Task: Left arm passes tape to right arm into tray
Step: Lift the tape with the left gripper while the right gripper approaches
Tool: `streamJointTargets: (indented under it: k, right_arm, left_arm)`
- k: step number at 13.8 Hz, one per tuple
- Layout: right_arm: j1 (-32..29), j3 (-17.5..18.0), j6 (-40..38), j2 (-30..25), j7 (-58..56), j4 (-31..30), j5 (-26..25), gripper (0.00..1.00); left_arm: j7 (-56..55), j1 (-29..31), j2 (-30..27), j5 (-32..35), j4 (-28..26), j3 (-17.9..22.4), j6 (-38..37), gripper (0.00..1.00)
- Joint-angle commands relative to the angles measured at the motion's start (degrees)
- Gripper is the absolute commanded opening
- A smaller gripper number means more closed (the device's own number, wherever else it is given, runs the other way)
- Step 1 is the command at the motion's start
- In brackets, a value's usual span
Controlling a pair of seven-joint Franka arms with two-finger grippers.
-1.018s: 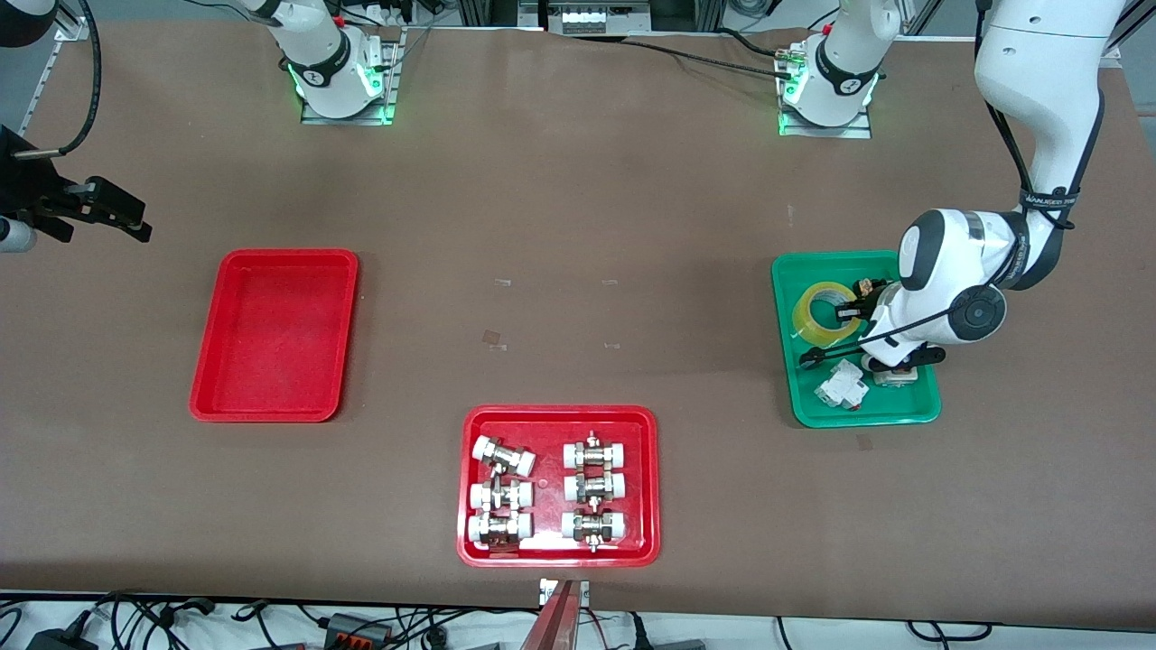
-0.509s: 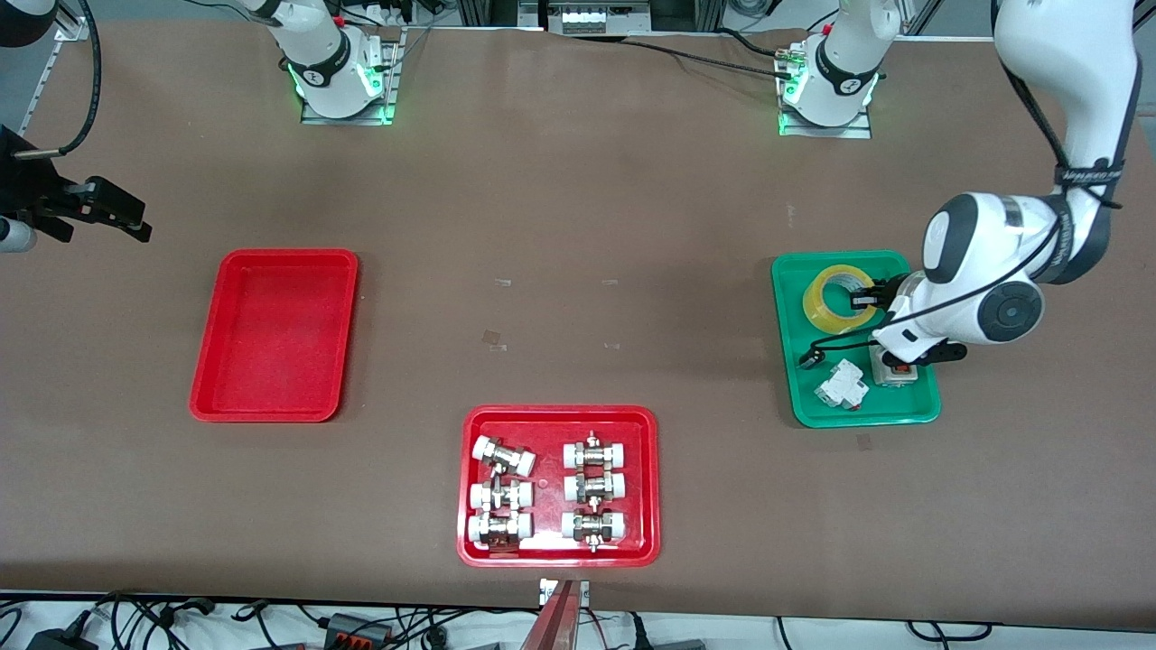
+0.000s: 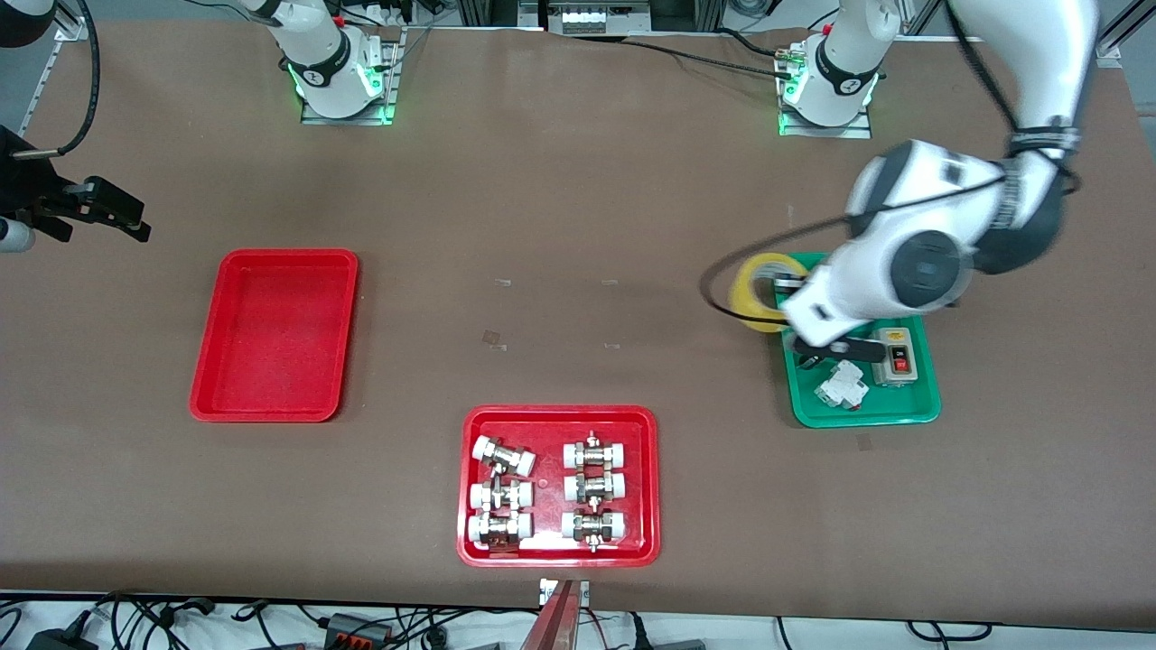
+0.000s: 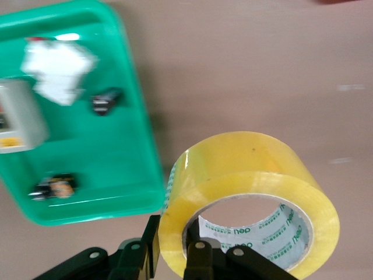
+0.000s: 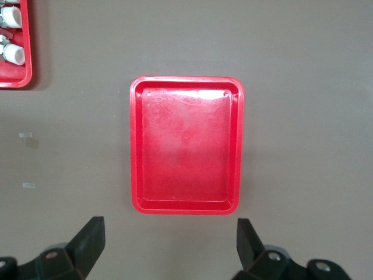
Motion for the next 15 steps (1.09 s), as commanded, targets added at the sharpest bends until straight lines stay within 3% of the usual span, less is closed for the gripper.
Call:
streamJointTargets:
  k: [1,4,5,10,15]
  right_arm:
    - [0.9,0.1,-0.8,3.6,-0.2,0.4,-0.1,1.0]
    - [3.1,0.7,-3.7,6.3,-1.0,0.3,0.9,1.0]
    - [4.3,0.9,-3.9,7.7,-1.6,0.4,3.8,1.0]
    - [8.0,1.0,-0.4,13.1,-2.0,0.8,17.0,1.0]
    - [10.4,1.0,3.2,17.2,-7.1,0.8,36.1,1.0]
  left_arm:
    - [-6.7,-6.5,8.9,-2.2,10.1,0.1,-1.3,0.01]
    - [-13.4,-11.3,17.1,-2.3,21.6,0.1,-1.2,0.01]
    - [-13.7,-11.6,18.5,-2.3,23.9,0.1,-0.9,0.01]
    - [-14.2,-13.3,19.3,-10.9,24.1,0.0,9.3,0.01]
    - [-16.7,-17.5,19.3,-20.7,24.0,0.0,21.1,0.02]
